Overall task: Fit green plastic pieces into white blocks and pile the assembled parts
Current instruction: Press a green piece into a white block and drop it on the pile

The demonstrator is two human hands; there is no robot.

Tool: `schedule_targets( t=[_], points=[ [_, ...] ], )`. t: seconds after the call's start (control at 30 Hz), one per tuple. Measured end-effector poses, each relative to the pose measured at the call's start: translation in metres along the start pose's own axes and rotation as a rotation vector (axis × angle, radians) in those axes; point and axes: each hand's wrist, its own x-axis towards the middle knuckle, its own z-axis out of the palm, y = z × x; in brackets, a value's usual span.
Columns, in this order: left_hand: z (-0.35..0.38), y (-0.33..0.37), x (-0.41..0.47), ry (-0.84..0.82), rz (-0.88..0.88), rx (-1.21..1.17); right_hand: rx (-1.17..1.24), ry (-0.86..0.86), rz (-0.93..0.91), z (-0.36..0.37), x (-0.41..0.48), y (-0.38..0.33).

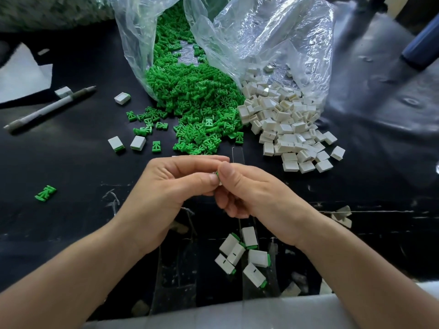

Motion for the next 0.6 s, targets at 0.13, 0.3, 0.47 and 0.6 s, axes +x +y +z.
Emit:
schedule_targets(
  t=[0.13, 0.3, 0.47, 0.6],
  points=[
    [-0.001, -0.001, 0.0, -0.013, 0.001, 0.025, -0.06, 0.039, -0.049, 0.002, -0.001, 0.002],
    [0.001, -0.005, -0.001, 0.019, 0.017, 0.004, -0.148, 0.085, -0.083, 0.003, 0.002, 0.008],
    [0.004, -0.006, -0.001, 0.032, 0.019, -0.036, -0.143, 0.103, -0.132, 0.005, 0.001, 0.011],
    [0.006, -0.005, -0.001, 0.033, 0.01, -0.071, -0.179, 0.119, -0.123, 0.006, 0.001, 0.009]
  ],
)
